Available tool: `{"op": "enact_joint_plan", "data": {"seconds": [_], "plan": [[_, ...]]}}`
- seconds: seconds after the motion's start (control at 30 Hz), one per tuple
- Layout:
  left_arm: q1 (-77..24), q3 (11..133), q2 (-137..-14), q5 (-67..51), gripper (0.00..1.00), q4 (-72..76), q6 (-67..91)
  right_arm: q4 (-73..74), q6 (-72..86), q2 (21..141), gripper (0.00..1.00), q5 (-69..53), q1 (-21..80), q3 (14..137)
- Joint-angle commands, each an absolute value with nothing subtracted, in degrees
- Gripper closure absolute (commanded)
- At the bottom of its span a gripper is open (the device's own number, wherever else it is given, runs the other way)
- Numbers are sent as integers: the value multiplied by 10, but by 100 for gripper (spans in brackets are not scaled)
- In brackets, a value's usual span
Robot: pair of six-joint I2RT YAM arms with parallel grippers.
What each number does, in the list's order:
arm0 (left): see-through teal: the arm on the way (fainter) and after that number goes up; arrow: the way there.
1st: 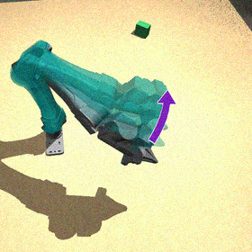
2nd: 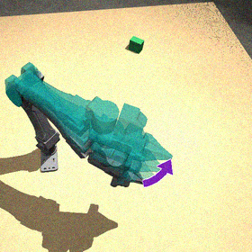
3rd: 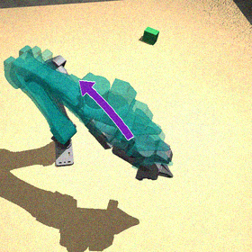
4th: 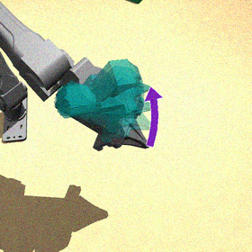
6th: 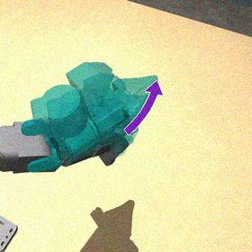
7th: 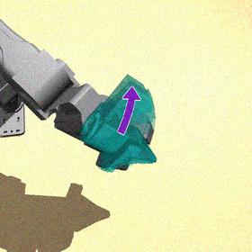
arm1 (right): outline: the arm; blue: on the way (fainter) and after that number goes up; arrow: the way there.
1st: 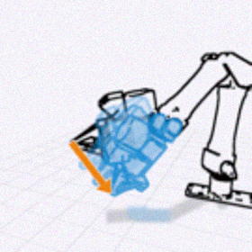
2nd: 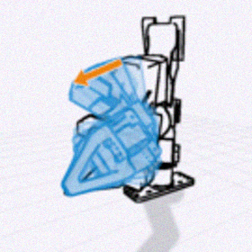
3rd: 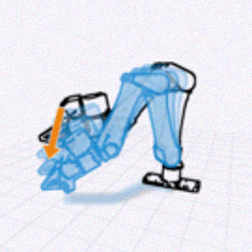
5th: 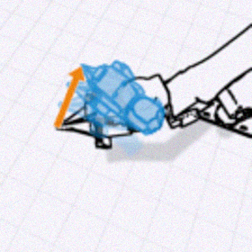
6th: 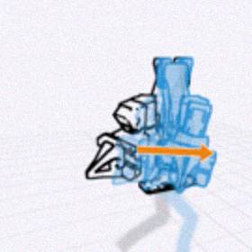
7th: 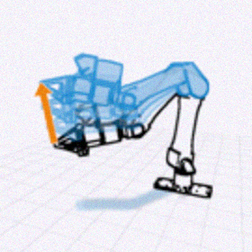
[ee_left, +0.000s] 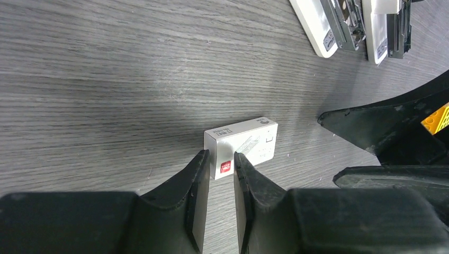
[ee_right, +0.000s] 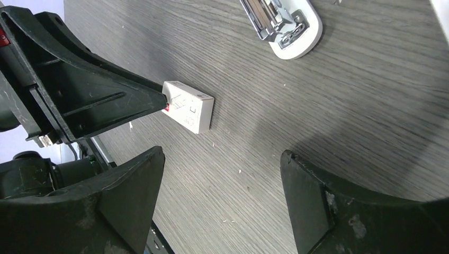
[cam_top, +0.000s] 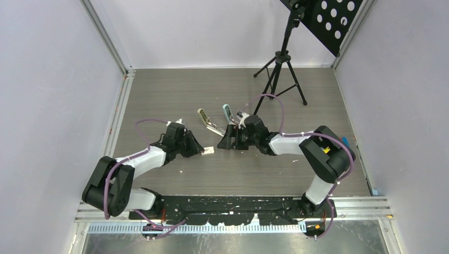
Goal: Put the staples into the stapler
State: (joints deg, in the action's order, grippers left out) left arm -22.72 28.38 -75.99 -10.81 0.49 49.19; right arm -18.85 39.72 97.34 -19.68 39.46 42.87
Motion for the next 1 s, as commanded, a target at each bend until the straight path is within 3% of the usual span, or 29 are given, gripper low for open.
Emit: {"op": "enact_joint_plan", "data": {"seconds": [0.0,0.2,0.5,0.97], "plan": [[-222,273,-774,-126,75,46,506,-234,412,992,17,-209,406,455],[-218,270,-781,-130,74,54,511,-216,391,1019,24,-219,408,482],[-210,274,-800,-159,73,73,510,-108,261,1013,24,-214,421,523],[-208,301,-808,-196,74,49,470,-4,-119,938,21,-189,473,544]]}}
